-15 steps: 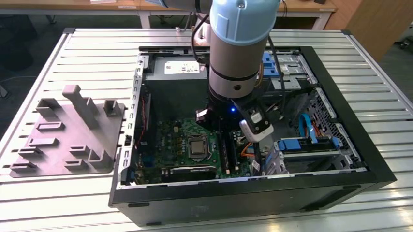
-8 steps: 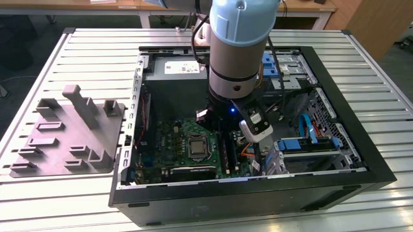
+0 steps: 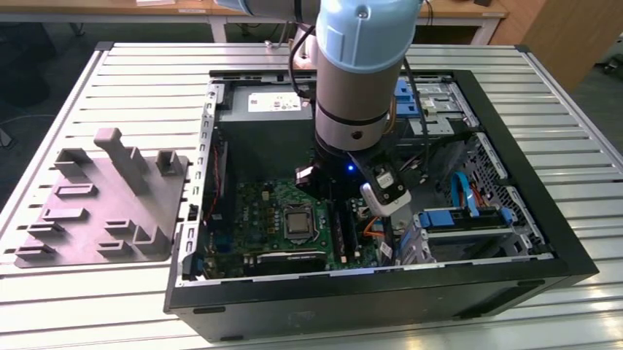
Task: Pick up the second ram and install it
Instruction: 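Insert the second ram into the second slot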
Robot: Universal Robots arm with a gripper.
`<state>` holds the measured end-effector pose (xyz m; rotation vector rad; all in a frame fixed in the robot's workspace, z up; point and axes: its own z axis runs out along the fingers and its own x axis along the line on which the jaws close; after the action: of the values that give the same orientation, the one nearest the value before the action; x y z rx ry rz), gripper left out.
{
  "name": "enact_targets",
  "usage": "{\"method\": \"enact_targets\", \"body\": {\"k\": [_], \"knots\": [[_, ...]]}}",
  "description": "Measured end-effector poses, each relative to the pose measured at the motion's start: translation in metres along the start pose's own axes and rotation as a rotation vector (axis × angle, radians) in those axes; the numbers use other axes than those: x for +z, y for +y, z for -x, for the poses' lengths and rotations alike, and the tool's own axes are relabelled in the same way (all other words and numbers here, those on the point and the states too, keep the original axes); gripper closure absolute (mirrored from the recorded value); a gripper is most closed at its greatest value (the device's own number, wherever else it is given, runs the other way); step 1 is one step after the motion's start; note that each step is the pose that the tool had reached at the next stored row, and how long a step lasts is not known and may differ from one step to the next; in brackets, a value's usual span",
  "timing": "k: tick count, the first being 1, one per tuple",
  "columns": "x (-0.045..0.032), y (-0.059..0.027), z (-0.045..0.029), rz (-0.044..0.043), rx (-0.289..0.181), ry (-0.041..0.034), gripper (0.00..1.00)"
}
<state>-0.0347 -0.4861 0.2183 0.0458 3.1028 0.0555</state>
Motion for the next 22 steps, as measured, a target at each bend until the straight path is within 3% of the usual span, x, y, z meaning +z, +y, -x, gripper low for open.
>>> {"method": "enact_targets", "body": {"k": [4,9,22], "knots": [[0.0002,0.0000,0.0000,0.0003,0.000,-0.0001,0.89],[0.0012,-0.0001,-0.0002,0.0094,0.000,-0.0005,0.89],[0.0040,-0.0004,-0.0006,0.0112,0.000,-0.0002,0.89]]}}
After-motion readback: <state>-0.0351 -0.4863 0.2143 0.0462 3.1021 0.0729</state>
